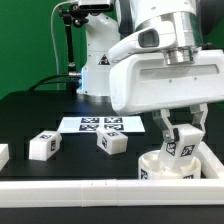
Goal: Assemble stool
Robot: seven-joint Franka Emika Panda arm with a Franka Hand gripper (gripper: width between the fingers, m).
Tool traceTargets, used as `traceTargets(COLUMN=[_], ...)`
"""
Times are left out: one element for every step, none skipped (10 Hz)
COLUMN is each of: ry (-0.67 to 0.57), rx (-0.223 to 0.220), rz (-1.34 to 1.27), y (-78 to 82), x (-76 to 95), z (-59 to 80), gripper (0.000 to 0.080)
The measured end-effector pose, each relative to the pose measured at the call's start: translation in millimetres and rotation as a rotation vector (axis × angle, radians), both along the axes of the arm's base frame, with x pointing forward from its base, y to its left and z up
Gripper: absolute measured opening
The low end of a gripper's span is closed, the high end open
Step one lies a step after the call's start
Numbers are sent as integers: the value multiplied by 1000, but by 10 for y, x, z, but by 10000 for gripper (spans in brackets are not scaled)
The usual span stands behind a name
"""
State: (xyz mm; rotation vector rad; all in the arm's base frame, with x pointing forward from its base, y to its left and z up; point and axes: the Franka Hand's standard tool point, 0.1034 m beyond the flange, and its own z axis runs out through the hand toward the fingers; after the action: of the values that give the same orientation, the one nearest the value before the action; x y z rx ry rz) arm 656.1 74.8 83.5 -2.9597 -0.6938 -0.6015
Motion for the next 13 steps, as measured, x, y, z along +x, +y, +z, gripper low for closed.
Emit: traceTargets(ry=[-5,-15,-22,-44,-74,-75,-75,-75,-76,-80,-81,-80,-80], rx=[-2,-4,-6,-7,-7,-7,-8,-8,-8,-9,-10,-11,-13], rz=[3,7,10,10,7,8,7,7,7,6,4,3,2], y=[-18,-31,-45,-57,-71,-67,-69,-69,-72,-83,-96,-104,-121], x=[-3,0,6,24,37,40,39,39,41,45,44,35,28], z=[-8,-6,-6,-3,1,6,4,4,7,21,29,25,40], gripper=[340,340,340,340,340,340,382,382,582,629,643,643,649])
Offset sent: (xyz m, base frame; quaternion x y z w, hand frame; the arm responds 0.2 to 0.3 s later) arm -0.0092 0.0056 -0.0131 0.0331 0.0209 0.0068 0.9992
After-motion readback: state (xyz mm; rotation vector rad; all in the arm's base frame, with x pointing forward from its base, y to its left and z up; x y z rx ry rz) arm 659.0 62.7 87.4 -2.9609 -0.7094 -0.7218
